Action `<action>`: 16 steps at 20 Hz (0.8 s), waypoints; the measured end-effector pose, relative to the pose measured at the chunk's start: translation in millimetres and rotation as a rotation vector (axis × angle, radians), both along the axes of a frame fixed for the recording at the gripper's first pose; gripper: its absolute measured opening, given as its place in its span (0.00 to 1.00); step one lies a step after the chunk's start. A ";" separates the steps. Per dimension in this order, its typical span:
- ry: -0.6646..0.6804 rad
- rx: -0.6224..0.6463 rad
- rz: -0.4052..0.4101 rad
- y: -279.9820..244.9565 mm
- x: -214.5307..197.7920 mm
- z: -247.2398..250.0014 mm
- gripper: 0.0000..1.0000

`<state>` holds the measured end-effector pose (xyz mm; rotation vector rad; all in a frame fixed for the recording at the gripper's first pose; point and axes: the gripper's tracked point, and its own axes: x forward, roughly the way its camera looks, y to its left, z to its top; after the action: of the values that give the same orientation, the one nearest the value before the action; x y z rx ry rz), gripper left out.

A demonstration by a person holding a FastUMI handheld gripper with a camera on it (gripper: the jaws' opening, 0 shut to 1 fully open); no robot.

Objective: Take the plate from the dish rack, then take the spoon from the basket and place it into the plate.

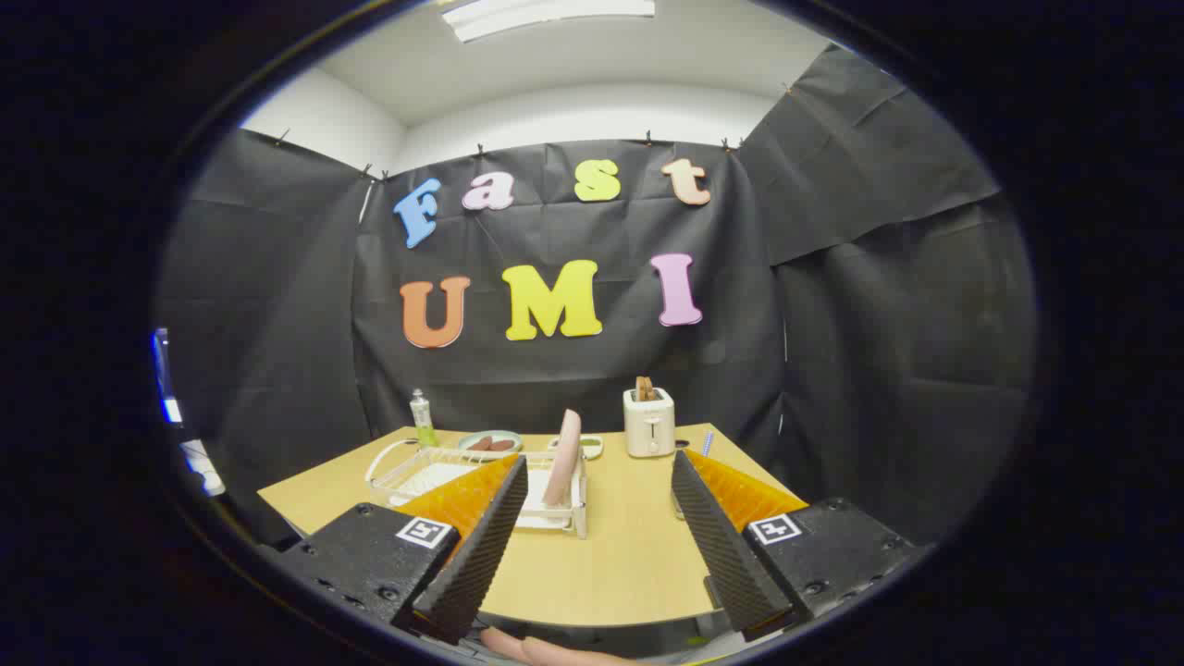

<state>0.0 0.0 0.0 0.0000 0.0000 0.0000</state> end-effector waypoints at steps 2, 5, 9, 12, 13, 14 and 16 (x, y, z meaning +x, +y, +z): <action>0.001 -0.002 -0.006 -2.2 1.3 -1.9 1.00; 0.020 -0.004 0.003 0.0 3.5 -6.5 1.00; 0.025 -0.010 0.002 -0.6 5.0 -7.5 1.00; 0.023 -0.011 -0.001 -1.5 7.5 -7.4 1.00; 0.026 -0.013 -0.003 -2.0 8.2 -7.9 1.00; 0.028 -0.015 -0.003 -1.1 10.0 -8.0 1.00; 0.039 -0.012 0.003 0.8 12.3 -8.5 1.00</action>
<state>12.3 0.8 -8.5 -0.0116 0.0391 0.0034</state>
